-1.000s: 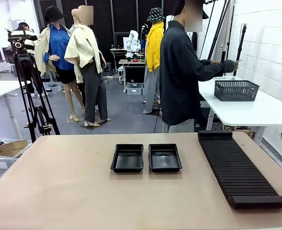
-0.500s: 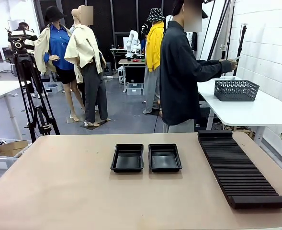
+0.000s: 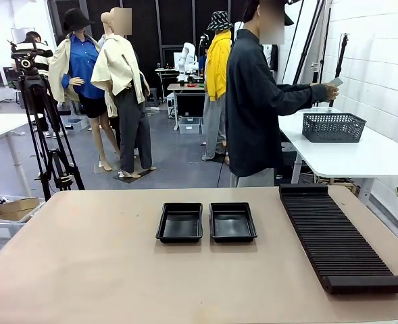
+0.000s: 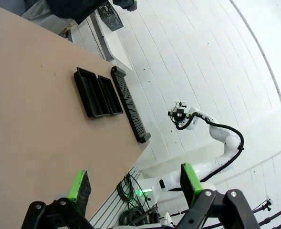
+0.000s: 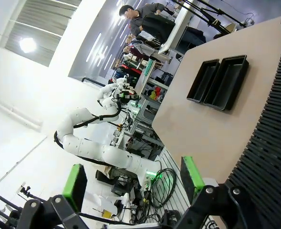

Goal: Inspect and transfer BCBs to ESD trays.
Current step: Pick up the Blank PCB from the PCB Rack and place it in the left ESD tray.

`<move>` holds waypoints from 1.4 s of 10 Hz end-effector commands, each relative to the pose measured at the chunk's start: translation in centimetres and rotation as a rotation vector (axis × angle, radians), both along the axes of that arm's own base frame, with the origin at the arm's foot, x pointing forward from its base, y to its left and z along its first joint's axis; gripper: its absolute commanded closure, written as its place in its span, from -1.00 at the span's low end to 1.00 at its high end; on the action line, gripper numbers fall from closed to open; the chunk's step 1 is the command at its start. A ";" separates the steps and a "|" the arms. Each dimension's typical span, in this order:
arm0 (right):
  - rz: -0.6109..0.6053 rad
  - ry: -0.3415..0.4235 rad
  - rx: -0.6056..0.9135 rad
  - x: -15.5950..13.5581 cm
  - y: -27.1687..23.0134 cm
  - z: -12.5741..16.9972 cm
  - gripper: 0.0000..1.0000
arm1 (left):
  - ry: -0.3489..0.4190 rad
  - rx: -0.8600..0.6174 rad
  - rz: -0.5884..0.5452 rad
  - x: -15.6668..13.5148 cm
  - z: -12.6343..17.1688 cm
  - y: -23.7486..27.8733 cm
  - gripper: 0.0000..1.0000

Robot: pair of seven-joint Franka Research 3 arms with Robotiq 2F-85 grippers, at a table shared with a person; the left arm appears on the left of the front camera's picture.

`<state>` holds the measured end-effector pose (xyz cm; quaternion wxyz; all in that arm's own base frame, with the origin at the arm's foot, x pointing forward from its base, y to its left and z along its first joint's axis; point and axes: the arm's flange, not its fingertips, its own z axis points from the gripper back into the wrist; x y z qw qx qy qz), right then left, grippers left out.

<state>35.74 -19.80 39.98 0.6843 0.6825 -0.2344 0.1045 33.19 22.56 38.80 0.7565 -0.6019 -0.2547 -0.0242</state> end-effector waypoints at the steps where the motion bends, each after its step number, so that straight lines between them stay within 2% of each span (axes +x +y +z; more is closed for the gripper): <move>1: -0.004 0.003 -0.003 0.0 0.0 -0.1 -1.00 | 0.005 0.003 0.005 -0.1 0.2 0.1 -1.00; 14: -0.004 0.003 -0.003 0.0 0.0 -0.1 -1.00 | 0.005 0.003 0.005 -0.1 0.2 0.1 -1.00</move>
